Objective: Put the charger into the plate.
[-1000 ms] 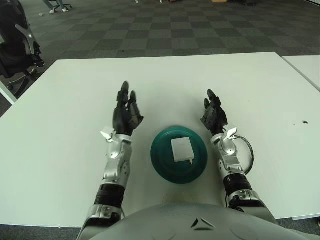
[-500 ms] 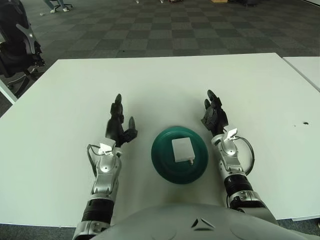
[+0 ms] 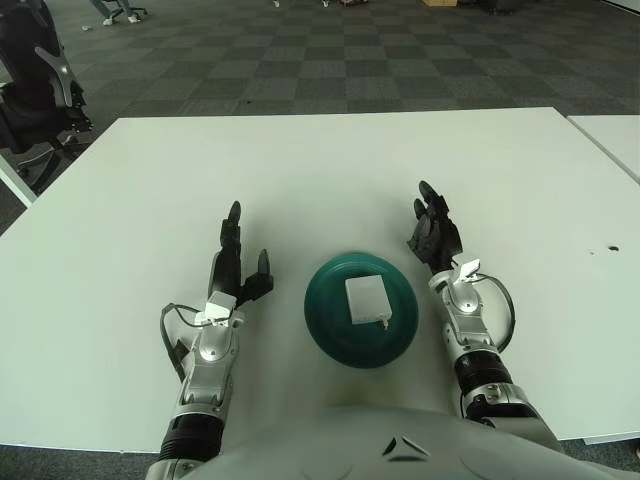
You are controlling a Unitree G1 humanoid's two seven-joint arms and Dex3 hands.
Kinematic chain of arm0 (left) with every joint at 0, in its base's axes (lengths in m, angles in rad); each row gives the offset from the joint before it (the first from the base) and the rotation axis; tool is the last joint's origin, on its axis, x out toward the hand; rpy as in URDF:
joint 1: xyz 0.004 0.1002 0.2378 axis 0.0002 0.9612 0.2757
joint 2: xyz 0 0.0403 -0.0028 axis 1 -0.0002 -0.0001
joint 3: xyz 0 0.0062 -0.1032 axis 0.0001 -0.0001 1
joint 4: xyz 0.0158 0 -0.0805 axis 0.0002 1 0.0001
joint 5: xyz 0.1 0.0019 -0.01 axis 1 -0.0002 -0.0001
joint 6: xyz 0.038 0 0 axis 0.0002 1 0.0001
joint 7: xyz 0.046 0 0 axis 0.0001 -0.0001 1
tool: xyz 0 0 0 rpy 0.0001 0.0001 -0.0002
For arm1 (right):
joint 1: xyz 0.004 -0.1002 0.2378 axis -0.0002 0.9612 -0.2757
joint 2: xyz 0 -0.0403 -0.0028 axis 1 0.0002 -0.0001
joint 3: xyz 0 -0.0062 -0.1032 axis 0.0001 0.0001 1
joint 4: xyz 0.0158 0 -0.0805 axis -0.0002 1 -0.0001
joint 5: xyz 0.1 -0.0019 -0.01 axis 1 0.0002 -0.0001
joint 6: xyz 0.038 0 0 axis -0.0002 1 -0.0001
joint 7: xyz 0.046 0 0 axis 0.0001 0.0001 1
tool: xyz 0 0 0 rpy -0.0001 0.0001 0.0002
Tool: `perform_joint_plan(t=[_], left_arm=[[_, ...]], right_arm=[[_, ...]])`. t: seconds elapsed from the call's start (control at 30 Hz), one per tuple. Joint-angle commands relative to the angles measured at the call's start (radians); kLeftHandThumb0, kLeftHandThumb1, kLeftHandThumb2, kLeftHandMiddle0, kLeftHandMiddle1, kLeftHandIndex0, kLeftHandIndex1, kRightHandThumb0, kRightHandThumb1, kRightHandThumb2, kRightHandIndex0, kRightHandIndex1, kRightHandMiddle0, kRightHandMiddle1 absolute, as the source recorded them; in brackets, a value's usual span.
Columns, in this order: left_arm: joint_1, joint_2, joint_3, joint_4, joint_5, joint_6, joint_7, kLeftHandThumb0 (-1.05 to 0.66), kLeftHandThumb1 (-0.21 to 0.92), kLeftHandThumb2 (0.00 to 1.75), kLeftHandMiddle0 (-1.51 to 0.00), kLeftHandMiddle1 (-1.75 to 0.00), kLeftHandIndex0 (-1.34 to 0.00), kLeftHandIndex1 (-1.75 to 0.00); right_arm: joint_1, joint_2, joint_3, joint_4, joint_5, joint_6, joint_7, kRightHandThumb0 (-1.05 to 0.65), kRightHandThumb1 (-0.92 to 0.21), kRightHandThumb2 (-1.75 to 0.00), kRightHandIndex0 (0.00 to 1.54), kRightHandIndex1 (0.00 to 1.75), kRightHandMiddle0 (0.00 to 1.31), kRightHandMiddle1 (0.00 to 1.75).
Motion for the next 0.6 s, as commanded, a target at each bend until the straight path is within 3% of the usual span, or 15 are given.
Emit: perform_joint_plan(t=[0.0,0.37,0.57], left_arm=[[0.011,-0.007,-0.011,0.002,0.006,-0.028,0.002,-0.97,0.92,1.11,-0.01,0.0,0.0,-0.19],[0.058,-0.019,-0.078,-0.055,0.01,-0.074,-0.028,-0.99,0.92,1.12,0.0,0.0,0.0,-0.14],[0.096,-0.017,-0.107,-0.087,-0.062,-0.066,-0.096,-1.01,0.92,1.11,0.0,0.0,0.0,-0.11]], right_arm=[[0.116,-0.033,-0.02,0.103,-0.022,0.032,-0.031,-0.92,-0.92,-0.93,0.0,0.0,0.0,0.26],[0.193,-0.047,0.003,0.013,-0.074,-0.04,-0.095,-0.94,-0.92,-0.94,0.0,0.0,0.0,0.15],[0.222,-0.043,-0.001,-0.016,-0.082,-0.085,-0.121,-0.91,-0.92,-0.93,0.01,0.0,0.0,0.16]])
